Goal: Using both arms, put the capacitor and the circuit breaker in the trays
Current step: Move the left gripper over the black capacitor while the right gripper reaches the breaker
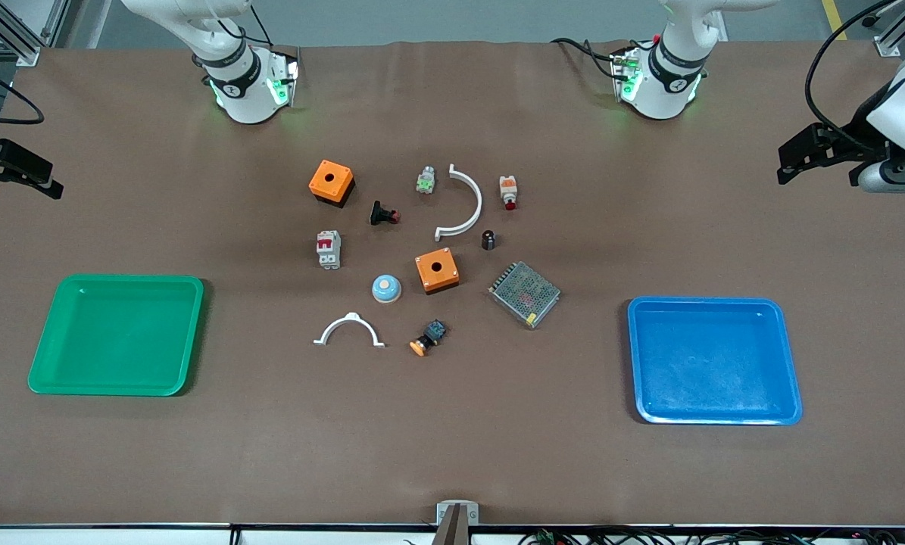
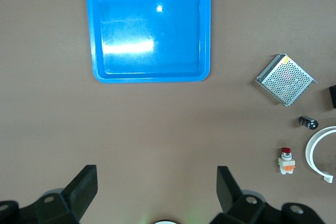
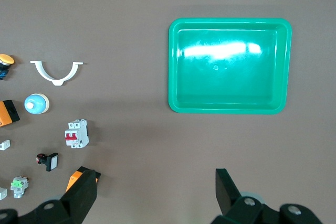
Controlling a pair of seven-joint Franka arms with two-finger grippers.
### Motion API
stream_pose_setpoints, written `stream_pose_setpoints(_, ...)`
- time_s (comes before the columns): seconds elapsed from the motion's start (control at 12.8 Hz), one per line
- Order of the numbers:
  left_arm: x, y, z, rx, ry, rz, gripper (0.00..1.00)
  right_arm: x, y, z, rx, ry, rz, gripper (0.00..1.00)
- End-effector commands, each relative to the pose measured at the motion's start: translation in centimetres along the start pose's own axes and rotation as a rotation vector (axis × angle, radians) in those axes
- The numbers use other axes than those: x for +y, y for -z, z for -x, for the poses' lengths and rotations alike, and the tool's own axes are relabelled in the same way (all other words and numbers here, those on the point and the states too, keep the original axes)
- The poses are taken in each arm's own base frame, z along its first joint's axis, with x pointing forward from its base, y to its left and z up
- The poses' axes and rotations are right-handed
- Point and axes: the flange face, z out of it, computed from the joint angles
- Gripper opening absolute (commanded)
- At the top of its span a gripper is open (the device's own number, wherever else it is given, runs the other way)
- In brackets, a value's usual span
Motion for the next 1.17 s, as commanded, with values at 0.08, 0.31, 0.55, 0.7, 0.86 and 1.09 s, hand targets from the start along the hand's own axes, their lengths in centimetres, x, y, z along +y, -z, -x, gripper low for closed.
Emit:
stream_pose_setpoints(0.08,-0.2,0.6,0.3,-0.003,-0.005,0.0,1.0,0.0,0.5,1.0,0.013,0.013,-0.004,1.0)
stream_pose_setpoints(0.31,-0.4,0.5,-0.1,-0.003,-0.006,-0.01,1.0,0.0,0.5,1.0,0.013,0.013,-0.001,1.0)
stream_pose_setpoints(0.55,0.7,-1.3,-1.0,-0.039,-0.011,-0.007,1.0,0.1,0.5,1.1,-0.004,0.01,-0.002,1.0)
stream_pose_setpoints(0.7,3.8,-4.8,-1.8,-0.105,-0.034,0.001,1.0,0.7,1.1,1.1,0.002,-0.015,-0.009,1.0)
stream_pose_setpoints(0.86,7.6,-7.4,-2.3,-0.133,-0.027,-0.004,1.0,0.8,0.9,1.1,-0.007,-0.016,-0.012,1.0)
stream_pose_setpoints(1.09,13.9,-11.8,-1.5,-0.11,0.065,-0.013,1.0,0.9,-0.1,0.1,-0.014,-0.007,0.0,1.0)
